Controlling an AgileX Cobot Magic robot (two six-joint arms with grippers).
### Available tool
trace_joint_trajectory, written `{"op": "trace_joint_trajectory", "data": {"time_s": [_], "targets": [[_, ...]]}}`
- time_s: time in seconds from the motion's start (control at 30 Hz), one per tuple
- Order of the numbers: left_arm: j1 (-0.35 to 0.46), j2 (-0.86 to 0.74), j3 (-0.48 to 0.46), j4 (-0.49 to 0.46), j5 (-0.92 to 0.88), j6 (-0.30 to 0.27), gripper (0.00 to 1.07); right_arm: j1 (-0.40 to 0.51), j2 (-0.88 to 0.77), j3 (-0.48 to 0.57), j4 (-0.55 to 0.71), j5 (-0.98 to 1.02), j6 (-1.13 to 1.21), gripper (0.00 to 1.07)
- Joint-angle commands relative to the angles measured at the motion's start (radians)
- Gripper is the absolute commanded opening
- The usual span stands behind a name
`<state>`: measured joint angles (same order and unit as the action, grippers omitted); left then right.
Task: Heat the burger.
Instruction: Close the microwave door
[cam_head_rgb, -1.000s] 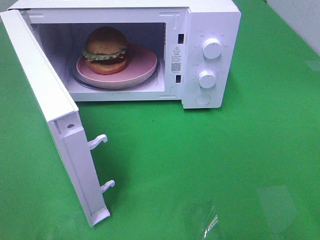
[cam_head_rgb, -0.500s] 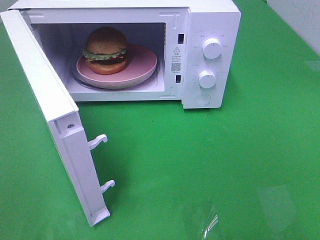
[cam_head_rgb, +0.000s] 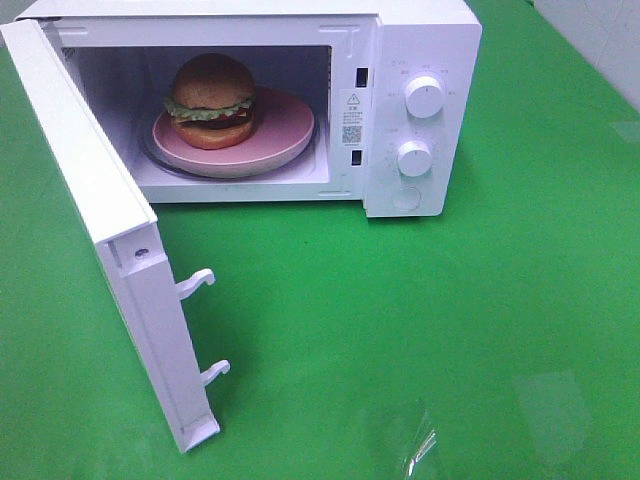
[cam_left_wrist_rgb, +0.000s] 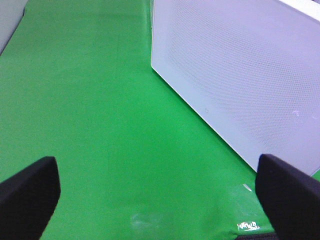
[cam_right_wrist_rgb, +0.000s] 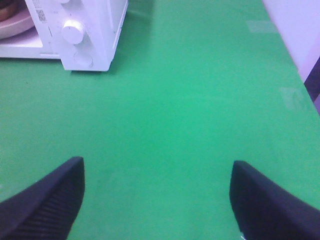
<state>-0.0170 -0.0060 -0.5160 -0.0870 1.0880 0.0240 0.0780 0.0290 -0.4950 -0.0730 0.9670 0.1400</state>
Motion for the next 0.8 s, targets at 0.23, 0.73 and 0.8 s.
{"op": "trace_joint_trajectory", "data": {"time_s": [0.23, 0.73, 0.8], "targets": [[-0.009, -0.010, 0.000, -0.002, -0.017, -0.001, 0.98, -0.022, -0.059, 0.004, 0.015, -0.009, -0.024, 0.76], [-0.009, -0.005, 0.000, -0.002, -0.017, -0.001, 0.98, -0.022, -0.059, 0.004, 0.015, -0.009, -0.023, 0.76], [-0.009, -0.005, 0.000, -0.002, -0.017, -0.001, 0.98, -0.022, -0.059, 0.004, 0.015, -0.009, -0.023, 0.76]]}}
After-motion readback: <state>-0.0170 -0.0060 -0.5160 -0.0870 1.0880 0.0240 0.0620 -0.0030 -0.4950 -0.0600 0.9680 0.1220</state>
